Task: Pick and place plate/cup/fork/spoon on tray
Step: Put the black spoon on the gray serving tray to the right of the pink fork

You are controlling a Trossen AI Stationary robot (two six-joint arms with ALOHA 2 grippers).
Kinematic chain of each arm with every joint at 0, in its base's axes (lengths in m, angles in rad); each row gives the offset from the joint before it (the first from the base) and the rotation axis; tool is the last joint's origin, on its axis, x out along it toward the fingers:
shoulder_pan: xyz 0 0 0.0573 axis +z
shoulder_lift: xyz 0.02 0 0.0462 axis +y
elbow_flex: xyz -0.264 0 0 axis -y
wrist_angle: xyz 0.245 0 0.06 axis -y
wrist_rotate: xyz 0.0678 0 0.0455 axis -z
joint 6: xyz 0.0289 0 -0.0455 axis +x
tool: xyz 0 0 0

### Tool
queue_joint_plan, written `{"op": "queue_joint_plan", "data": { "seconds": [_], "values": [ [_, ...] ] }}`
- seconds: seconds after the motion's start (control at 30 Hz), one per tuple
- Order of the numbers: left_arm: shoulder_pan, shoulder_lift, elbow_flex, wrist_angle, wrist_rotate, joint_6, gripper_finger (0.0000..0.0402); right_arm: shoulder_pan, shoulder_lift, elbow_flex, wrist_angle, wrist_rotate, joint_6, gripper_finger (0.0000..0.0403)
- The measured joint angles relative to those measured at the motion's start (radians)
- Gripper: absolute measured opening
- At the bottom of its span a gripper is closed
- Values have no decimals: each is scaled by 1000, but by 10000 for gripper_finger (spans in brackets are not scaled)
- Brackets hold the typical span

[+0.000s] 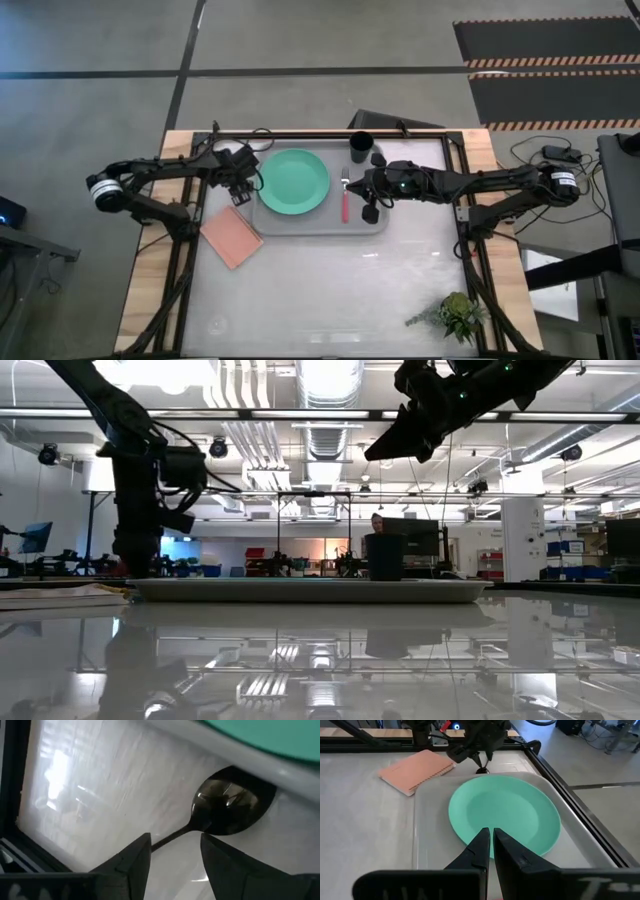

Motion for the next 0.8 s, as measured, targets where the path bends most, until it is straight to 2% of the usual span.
{"op": "queue_joint_plan", "data": {
  "seconds": [0.47,0.6,0.8],
  "values": [
    [0,131,-9,47,0,58,145,43,0,-2,-24,-2,9,13],
    [0,124,-8,45,10,39,105,57,0,-3,-25,0,6,13],
    [0,75,-10,47,0,-10,21,61,0,-3,-24,0,14,13]
  ]
}}
